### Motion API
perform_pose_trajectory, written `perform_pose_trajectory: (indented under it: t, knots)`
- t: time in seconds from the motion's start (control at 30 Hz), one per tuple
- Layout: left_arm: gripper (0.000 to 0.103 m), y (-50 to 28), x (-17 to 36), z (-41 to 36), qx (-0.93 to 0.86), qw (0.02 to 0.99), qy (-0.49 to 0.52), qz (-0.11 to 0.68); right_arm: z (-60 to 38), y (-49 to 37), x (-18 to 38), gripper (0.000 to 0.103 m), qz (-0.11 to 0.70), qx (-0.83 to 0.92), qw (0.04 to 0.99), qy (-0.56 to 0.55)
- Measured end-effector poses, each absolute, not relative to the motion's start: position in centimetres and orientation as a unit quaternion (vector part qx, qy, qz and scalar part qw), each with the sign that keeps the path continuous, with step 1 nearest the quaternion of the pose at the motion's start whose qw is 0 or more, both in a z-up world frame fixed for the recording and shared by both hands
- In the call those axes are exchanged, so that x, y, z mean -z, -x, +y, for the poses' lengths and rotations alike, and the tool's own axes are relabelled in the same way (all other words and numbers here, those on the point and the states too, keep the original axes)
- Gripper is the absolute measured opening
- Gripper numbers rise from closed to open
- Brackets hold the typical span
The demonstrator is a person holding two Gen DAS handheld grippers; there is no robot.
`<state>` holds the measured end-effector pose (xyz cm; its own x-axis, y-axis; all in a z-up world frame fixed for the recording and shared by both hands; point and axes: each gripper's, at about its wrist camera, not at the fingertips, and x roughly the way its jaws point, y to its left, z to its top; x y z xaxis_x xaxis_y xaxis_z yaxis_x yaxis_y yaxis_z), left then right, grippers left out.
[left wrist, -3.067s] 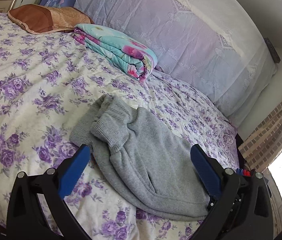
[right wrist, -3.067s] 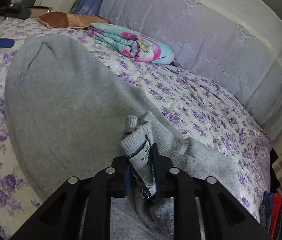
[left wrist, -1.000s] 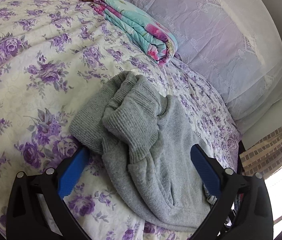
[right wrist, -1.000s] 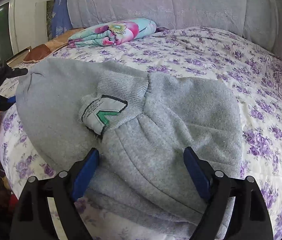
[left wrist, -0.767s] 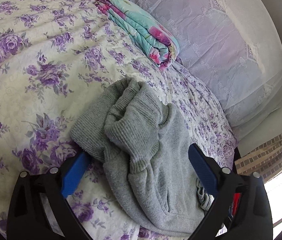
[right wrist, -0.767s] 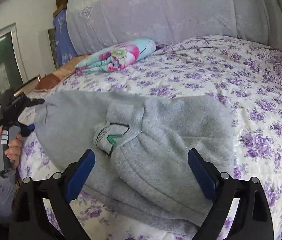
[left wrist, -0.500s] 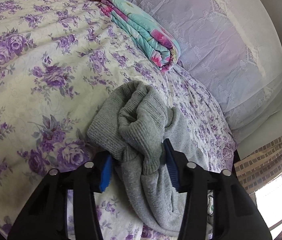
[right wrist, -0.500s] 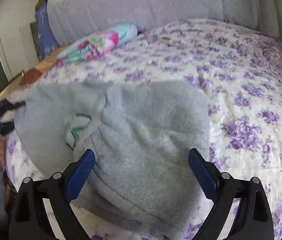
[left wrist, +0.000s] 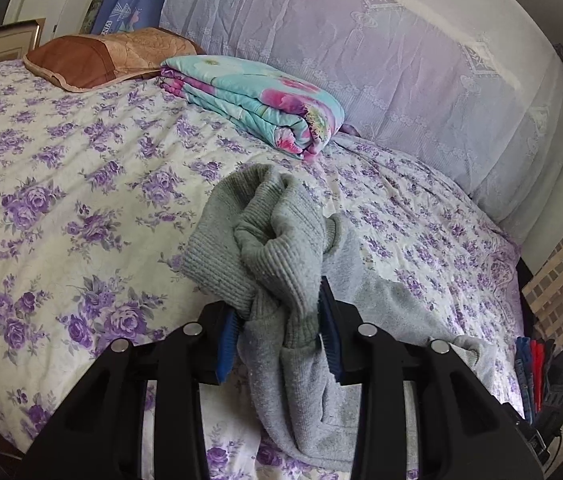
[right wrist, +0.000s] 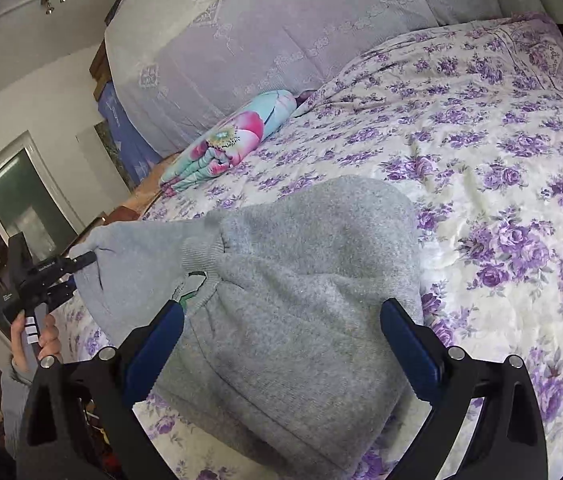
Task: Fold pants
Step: 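Grasp the ribbed cuffs with the left gripper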
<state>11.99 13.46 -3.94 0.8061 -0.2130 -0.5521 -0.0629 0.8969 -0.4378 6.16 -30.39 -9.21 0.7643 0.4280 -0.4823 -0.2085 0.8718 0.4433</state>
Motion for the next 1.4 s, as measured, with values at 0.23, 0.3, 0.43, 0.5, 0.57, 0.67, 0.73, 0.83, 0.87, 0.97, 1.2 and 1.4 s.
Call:
perform_pose_trajectory:
  t: [0.23,0.3,0.43,0.5,0.57,0.67,0.73,0.83,0.87,0.97,1.2,1.4]
  knots:
    - [0.034,-11.5,3.6,11.1,-0.014,0.939,0.161,0.305,-31.1,-5.9,9.4,0.099,0.284,-0.189,0.917,-0.205]
    - [0.034,-11.3,3.3,10.2,-0.026,0.944,0.137,0.299,-31.4,-5.8,9.5,0.099,0.282,-0.193,0.915,-0.216]
    - [0.034,-10.8,2.8,8.5,-0.043,0.953,0.095,0.286,-31.4,-5.7,9.5,0.099,0.28,-0.193,0.915,-0.219]
    - [0.034,-10.6,2.7,8.0,-0.047,0.955,0.083,0.281,-31.4,-5.8,9.5,0.099,0.28,-0.192,0.915,-0.217]
    - [0.034,-10.4,2.6,7.7,-0.049,0.956,0.076,0.277,-31.4,-5.8,9.5,0.099,0.279,-0.191,0.916,-0.216]
    - [0.034,-10.1,2.4,7.2,-0.052,0.958,0.067,0.272,-31.7,-5.5,9.5,0.099,0.272,-0.192,0.916,-0.222]
    - [0.034,-9.9,2.3,6.9,-0.053,0.959,0.061,0.27,-31.9,-5.3,9.4,0.099,0.268,-0.194,0.915,-0.23]
    - [0.034,-9.9,2.3,6.7,-0.055,0.96,0.058,0.268,-32.3,-5.3,9.5,0.099,0.265,-0.196,0.913,-0.241]
    - [0.034,-9.9,2.2,6.6,-0.056,0.96,0.057,0.267,-32.4,-5.4,9.5,0.099,0.265,-0.197,0.912,-0.244]
    - [0.034,-9.8,2.2,6.6,-0.056,0.961,0.056,0.267,-32.5,-5.4,9.5,0.099,0.264,-0.199,0.911,-0.248]
    - [0.034,-9.9,2.0,6.3,-0.056,0.962,0.049,0.263,-32.6,-5.4,9.5,0.099,0.263,-0.199,0.91,-0.25]
    - [0.041,-10.3,2.9,8.3,-0.039,0.955,0.102,0.275,-32.6,-5.2,9.4,0.099,0.259,-0.174,0.916,-0.25]
